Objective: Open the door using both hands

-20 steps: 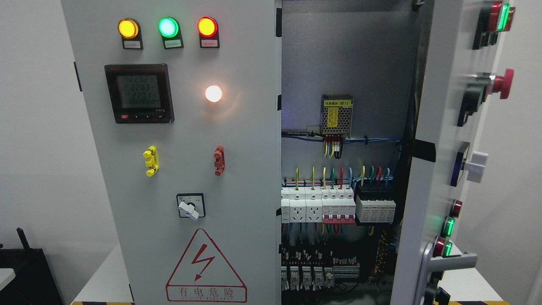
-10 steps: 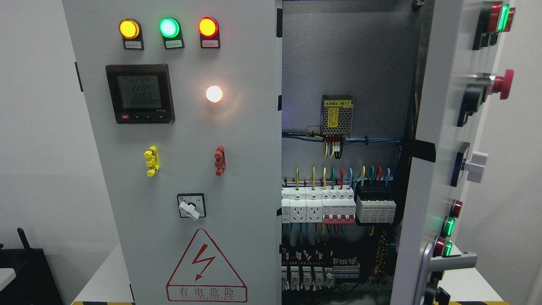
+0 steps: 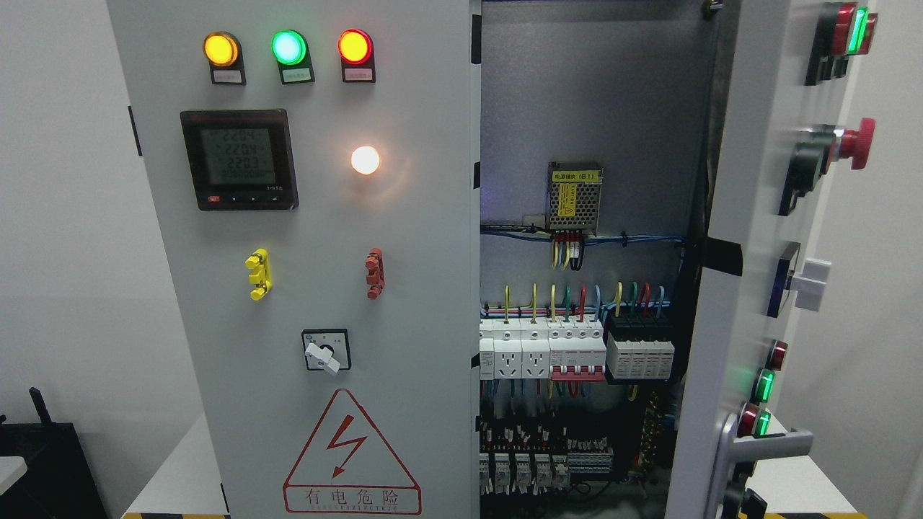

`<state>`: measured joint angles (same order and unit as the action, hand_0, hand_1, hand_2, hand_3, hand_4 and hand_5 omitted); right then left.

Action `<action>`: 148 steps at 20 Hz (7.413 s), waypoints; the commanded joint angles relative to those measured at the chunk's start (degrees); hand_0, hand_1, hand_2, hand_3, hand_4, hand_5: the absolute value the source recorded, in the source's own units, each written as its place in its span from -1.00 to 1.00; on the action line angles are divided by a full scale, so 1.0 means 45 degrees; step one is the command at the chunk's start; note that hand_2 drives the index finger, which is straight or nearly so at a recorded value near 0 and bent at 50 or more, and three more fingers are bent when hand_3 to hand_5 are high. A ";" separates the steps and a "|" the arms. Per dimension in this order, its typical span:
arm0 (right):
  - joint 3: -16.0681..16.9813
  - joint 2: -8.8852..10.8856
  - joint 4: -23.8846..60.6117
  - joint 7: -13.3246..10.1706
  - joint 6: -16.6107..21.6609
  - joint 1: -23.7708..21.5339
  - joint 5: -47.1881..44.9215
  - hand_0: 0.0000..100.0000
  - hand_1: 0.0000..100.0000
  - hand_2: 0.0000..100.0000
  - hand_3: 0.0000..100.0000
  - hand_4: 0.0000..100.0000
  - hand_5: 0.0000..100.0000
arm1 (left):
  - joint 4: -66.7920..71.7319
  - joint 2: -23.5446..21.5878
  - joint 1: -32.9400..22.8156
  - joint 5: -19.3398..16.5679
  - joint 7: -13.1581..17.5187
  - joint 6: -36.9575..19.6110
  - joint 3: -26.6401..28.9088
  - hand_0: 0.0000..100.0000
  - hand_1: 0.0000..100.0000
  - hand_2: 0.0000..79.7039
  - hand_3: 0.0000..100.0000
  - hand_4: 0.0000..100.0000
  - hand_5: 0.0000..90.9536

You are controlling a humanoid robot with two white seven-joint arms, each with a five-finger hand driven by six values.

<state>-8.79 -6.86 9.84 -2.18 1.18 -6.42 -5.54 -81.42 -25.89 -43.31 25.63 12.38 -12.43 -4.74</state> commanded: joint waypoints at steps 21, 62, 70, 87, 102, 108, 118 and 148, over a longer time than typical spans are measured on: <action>0.0000 0.0000 0.0000 -0.0005 -0.0008 0.0000 0.0000 -0.79 -1.00 -1.00 -1.00 -1.00 -1.00 | -0.5501 -0.9948 0.3313 0.8617 0.3224 -0.1948 0.0897 -1.00 -1.00 -1.00 -1.00 -0.94 -1.00; 0.0000 0.0000 0.0000 -0.0005 -0.0008 0.0000 0.0000 -0.79 -1.00 -1.00 -1.00 -1.00 -1.00 | -0.6302 -1.2276 1.4945 1.4558 0.6076 0.3348 -0.4403 -1.00 -1.00 -1.00 -1.00 -0.94 -1.00; 0.0000 0.0000 0.0000 -0.0005 -0.0008 0.0000 0.0000 -0.79 -1.00 -1.00 -1.00 -1.00 -1.00 | -0.5991 -1.1184 2.1375 1.4596 0.5921 0.3834 -1.0932 -1.00 -1.00 -1.00 -1.00 -0.94 -1.00; 0.0000 0.0000 0.0000 -0.0005 -0.0008 0.0000 0.0000 -0.79 -1.00 -1.00 -1.00 -1.00 -1.00 | -0.3647 -0.6223 2.7943 1.5943 0.5647 0.6394 -1.5116 -1.00 -1.00 -1.00 -1.00 -0.94 -1.00; 0.0000 0.0000 0.0000 -0.0005 -0.0008 0.0000 0.0000 -0.79 -1.00 -1.00 -1.00 -1.00 -1.00 | -0.1009 -0.1301 2.9078 1.6472 0.4731 0.7430 -1.4905 -1.00 -1.00 -1.00 -1.00 -0.94 -1.00; 0.0000 0.0000 0.0000 -0.0005 -0.0008 0.0000 0.0000 -0.79 -1.00 -1.00 -1.00 -1.00 -1.00 | -0.0990 -0.0401 2.9078 1.6491 0.4124 0.7430 -1.4104 -1.00 -1.00 -1.00 -1.00 -0.94 -1.00; 0.0000 0.0000 0.0000 -0.0005 -0.0008 0.0000 0.0000 -0.79 -1.00 -1.00 -1.00 -1.00 -1.00 | -0.0639 0.0810 2.9078 1.6472 0.3128 0.7450 -1.3381 -1.00 -1.00 -1.00 -1.00 -0.94 -1.00; 0.0000 0.0000 0.0000 -0.0005 -0.0008 0.0000 0.0000 -0.79 -1.00 -1.00 -1.00 -1.00 -1.00 | -0.0619 0.3622 2.9332 1.6296 0.0003 0.7352 -1.3106 -1.00 -1.00 -1.00 -1.00 -0.94 -1.00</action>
<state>-8.79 -6.86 9.84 -2.19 1.18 -6.42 -5.54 -84.46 -14.77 88.01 99.20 13.11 21.20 -63.93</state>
